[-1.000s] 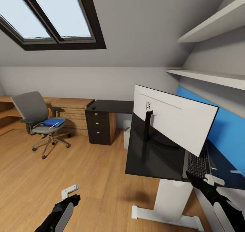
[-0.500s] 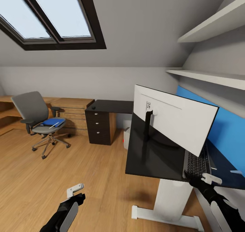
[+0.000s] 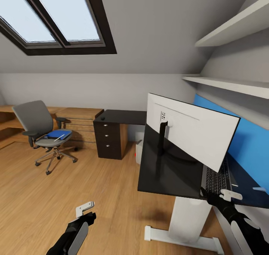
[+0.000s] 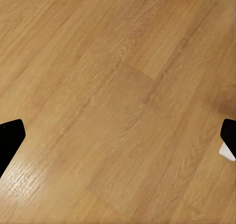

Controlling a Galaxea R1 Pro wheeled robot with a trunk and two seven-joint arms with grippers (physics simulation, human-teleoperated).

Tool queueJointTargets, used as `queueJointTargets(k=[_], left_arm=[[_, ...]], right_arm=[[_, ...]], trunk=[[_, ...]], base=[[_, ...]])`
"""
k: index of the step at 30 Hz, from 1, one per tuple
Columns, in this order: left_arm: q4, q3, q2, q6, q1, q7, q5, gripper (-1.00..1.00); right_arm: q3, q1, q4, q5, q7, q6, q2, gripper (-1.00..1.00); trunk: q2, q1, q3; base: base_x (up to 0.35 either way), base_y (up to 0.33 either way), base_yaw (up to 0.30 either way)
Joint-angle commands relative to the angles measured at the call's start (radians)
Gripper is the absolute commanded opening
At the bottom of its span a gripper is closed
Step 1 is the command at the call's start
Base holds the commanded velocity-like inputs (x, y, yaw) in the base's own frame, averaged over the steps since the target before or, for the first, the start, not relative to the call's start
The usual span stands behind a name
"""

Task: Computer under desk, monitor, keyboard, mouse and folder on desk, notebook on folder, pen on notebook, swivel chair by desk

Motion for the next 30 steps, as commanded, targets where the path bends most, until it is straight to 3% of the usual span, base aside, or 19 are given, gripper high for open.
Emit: queueJointTargets(k=[1, 8, 22, 23, 25, 26, 28, 30], left_arm=[[-0.002, -0.003, 0.001, 0.002, 0.000, 0.009, 0.009, 1.00], [-0.003, -0.008, -0.003, -0.002, -0.001, 0.009, 0.009, 1.00], [-0.049, -0.087, 0.000, -0.080, 0.007, 0.012, 0.009, 1.00], [-0.219, -0.094, 0.004, -0.166, 0.055, 0.013, 0.008, 1.00], [-0.292, -0.095, 0.007, -0.143, 0.091, 0.013, 0.008, 1.00], [-0.329, -0.095, 0.009, -0.126, 0.110, 0.013, 0.008, 1.00], [-0.531, -0.096, 0.019, 0.021, 0.214, 0.013, 0.007, 1.00], [-0.544, -0.096, 0.019, 0.033, 0.221, 0.013, 0.008, 1.00]], right_arm=[[-0.002, 0.000, -0.001, -0.002, 0.004, 0.006, 0.000, 1.00], [-0.003, 0.000, -0.001, 0.006, 0.005, 0.006, 0.000, 1.00], [-0.005, 0.000, -0.006, 0.007, 0.004, 0.006, -0.001, 1.00], [-0.006, 0.000, -0.006, 0.007, 0.003, 0.006, -0.001, 1.00], [-0.007, 0.000, -0.007, 0.007, 0.003, 0.007, -0.001, 1.00], [-0.007, 0.000, -0.007, 0.007, 0.002, 0.007, -0.001, 1.00], [-0.007, 0.000, -0.008, 0.007, -0.019, 0.008, -0.001, 1.00], [-0.005, 0.000, -0.008, 0.007, -0.036, 0.008, -0.001, 1.00]], trunk=[[-0.001, 0.000, -0.001], [-0.001, 0.000, -0.001], [-0.001, 0.000, -0.001], [-0.001, 0.000, -0.001], [-0.001, 0.000, -0.001], [-0.001, 0.000, -0.001], [-0.001, 0.000, -0.001], [-0.001, 0.000, -0.001]], base=[[0.000, 0.000, 0.000], [0.000, 0.000, 0.000], [0.000, 0.000, 0.000], [0.000, 0.000, 0.000], [0.000, 0.000, 0.000], [0.000, 0.000, 0.000], [0.000, 0.000, 0.000], [0.000, 0.000, 0.000]])
